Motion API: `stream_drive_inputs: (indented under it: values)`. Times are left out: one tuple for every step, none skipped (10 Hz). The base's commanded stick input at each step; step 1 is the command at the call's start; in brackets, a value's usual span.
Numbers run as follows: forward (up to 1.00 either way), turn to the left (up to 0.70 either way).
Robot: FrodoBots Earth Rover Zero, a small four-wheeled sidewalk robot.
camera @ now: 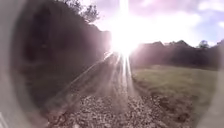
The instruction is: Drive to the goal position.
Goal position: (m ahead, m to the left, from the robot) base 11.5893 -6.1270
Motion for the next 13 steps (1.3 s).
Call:
stream_drive_inputs:
  values:
    - [0.85,0.0]
    - [0.85,0.0]
    - [0.85,0.0]
    - [0.85,-0.15]
    - [0.85,-0.31]
    - [0.85,-0.33]
    - [0.85,-0.34]
    - [0.85,-0.34]
    - [0.85,-0.34]
    - [0.85,0.0]
    - [0.85,0.0]
    - [0.85,0.0]
    - [0.85,0.0]
